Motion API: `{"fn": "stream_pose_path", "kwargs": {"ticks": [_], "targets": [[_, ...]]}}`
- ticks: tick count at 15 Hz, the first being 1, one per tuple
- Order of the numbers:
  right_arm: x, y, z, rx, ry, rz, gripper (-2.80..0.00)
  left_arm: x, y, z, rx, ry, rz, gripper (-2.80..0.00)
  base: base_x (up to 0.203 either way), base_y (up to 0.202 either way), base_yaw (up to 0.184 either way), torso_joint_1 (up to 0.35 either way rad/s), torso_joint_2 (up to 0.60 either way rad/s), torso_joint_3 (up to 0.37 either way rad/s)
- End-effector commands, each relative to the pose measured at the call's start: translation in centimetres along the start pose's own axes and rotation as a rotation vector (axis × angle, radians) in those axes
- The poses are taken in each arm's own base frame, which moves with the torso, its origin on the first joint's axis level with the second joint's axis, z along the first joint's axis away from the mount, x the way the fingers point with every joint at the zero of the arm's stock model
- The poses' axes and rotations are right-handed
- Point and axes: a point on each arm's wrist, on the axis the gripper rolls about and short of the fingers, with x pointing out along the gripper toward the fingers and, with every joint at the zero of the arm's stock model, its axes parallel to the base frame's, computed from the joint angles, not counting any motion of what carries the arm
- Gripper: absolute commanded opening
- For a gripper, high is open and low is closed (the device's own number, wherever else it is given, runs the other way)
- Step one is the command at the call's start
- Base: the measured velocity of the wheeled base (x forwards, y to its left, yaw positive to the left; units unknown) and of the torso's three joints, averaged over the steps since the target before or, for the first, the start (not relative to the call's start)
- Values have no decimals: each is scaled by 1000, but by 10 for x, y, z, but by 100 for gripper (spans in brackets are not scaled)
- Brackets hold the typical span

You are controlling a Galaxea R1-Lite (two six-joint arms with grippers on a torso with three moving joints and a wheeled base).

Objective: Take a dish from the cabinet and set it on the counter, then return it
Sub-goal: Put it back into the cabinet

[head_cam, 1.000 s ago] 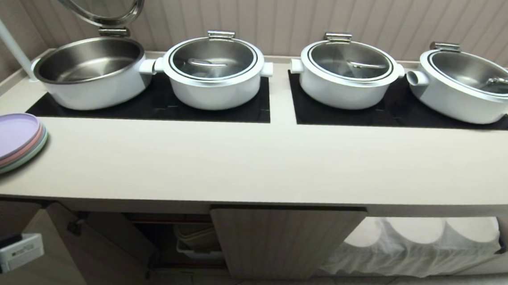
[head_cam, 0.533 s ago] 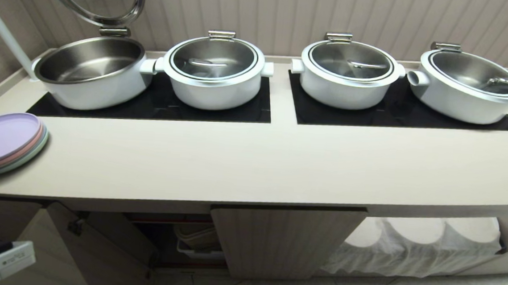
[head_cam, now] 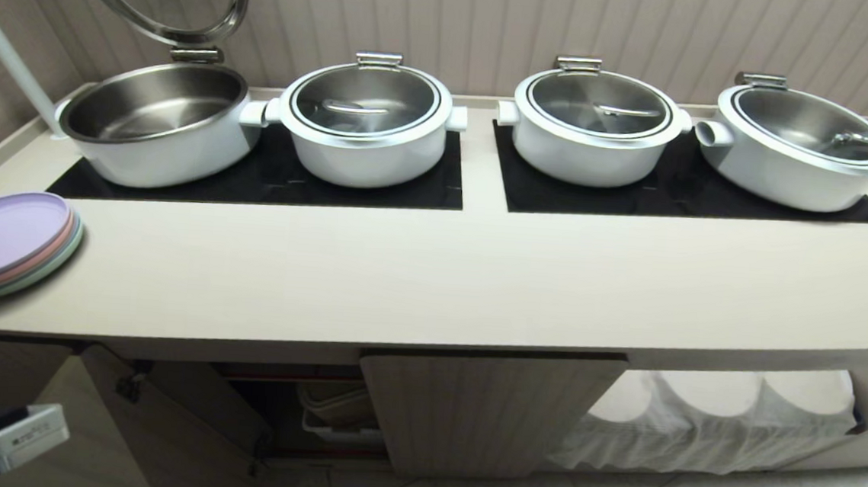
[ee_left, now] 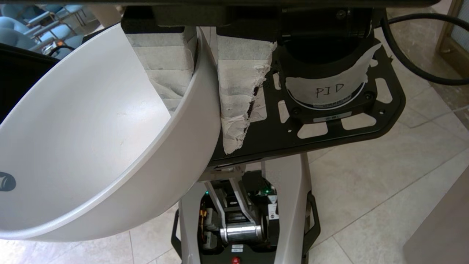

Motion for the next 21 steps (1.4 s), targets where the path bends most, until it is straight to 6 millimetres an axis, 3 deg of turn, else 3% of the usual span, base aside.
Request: {"fn": "stream_pose_path", "kwargs": {"ticks": [1, 21], "targets": [[0, 0, 0, 0, -1, 0, -280, 1, 1, -1, -7, 10, 0, -280, 0, 0, 0, -65, 105, 56], [0, 0, 0, 9, 2, 1, -280, 0, 1, -2, -30, 5, -4, -280, 0, 0, 0, -87, 189, 97]]}}
